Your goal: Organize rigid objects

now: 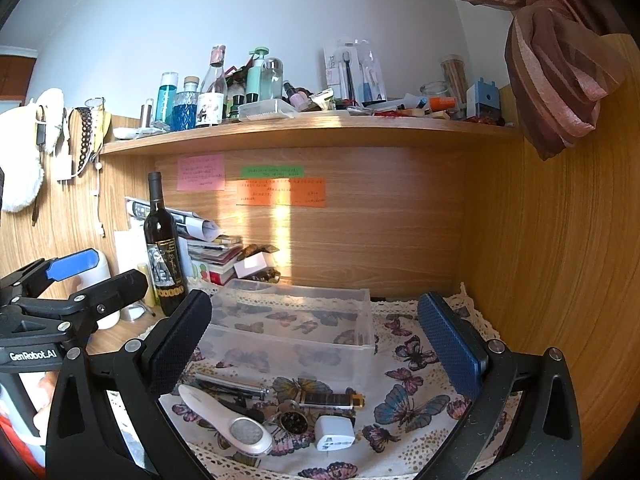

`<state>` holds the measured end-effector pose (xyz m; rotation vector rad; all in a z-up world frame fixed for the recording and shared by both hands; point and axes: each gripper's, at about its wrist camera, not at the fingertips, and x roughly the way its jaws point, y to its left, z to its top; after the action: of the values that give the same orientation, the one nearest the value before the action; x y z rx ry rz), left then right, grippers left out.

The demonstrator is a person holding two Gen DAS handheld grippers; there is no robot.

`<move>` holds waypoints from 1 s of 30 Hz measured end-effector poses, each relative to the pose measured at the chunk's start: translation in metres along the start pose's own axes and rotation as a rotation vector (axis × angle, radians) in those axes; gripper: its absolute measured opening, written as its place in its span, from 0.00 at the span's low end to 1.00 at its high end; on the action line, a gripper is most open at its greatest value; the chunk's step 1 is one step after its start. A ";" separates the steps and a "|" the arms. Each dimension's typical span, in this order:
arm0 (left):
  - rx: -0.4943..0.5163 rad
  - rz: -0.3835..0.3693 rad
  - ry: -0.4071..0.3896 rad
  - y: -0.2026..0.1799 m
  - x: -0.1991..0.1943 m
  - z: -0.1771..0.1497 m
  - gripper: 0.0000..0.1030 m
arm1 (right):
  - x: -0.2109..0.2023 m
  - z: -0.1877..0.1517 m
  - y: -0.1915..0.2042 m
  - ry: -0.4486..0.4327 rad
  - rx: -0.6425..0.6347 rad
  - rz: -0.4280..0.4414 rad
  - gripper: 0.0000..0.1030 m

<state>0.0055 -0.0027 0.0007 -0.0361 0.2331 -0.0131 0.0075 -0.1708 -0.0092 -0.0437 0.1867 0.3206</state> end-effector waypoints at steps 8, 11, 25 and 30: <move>0.000 -0.001 0.000 -0.001 -0.002 -0.001 1.00 | 0.000 -0.001 0.001 0.000 0.000 0.000 1.00; 0.000 -0.002 -0.001 -0.001 -0.002 -0.001 1.00 | 0.000 -0.001 0.001 0.001 0.002 0.003 1.00; -0.003 -0.005 -0.006 -0.002 -0.004 -0.001 1.00 | -0.001 0.001 0.001 -0.001 -0.006 -0.002 1.00; -0.003 -0.007 -0.006 -0.002 -0.004 -0.001 1.00 | 0.000 0.000 -0.001 0.000 0.001 0.000 1.00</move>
<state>0.0015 -0.0042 0.0006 -0.0403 0.2273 -0.0194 0.0076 -0.1723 -0.0089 -0.0426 0.1873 0.3203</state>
